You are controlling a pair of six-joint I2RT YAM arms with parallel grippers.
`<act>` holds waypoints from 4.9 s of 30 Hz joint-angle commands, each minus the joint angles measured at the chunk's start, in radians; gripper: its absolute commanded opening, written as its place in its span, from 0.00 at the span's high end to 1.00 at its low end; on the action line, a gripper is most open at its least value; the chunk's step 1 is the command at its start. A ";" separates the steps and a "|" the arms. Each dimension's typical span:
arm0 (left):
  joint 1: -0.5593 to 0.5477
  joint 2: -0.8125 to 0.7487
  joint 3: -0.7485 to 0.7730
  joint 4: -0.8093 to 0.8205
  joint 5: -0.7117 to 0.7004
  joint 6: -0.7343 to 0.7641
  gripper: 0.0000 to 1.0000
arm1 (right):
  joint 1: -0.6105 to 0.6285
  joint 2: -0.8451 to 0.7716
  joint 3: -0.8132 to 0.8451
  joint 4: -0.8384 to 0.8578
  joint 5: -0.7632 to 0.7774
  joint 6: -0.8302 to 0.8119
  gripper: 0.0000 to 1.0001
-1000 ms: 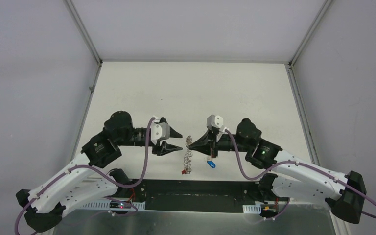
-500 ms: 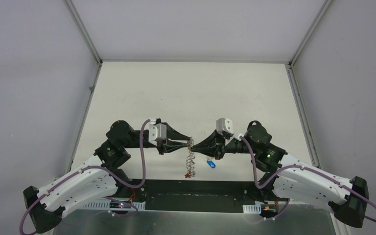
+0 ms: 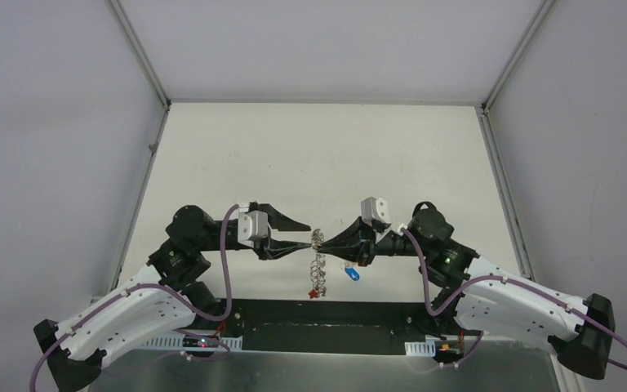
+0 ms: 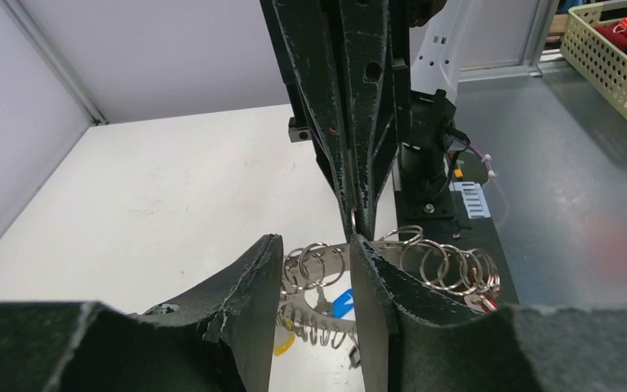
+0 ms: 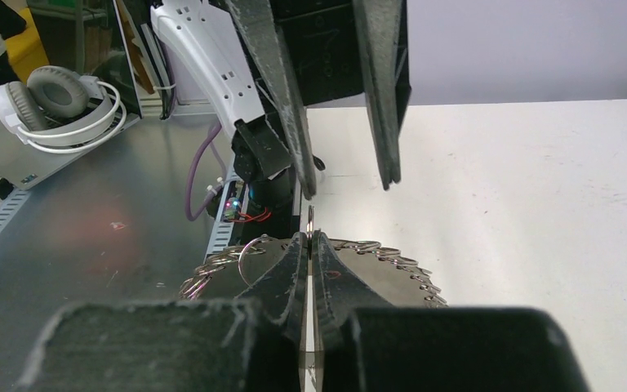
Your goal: Put the keys on the keyring
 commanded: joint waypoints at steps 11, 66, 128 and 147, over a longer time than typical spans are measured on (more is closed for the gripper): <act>-0.009 0.045 0.088 -0.098 0.094 0.003 0.68 | -0.001 -0.013 0.022 0.095 0.018 -0.015 1.00; -0.019 0.066 0.100 -0.130 0.022 -0.038 1.00 | -0.001 -0.001 0.049 -0.046 0.079 0.001 0.82; -0.034 0.121 0.110 -0.165 0.029 -0.032 1.00 | -0.001 0.049 0.073 -0.058 0.026 -0.002 1.00; -0.034 -0.023 0.086 -0.293 0.020 0.439 1.00 | -0.002 -0.110 0.003 -0.055 0.211 0.027 0.02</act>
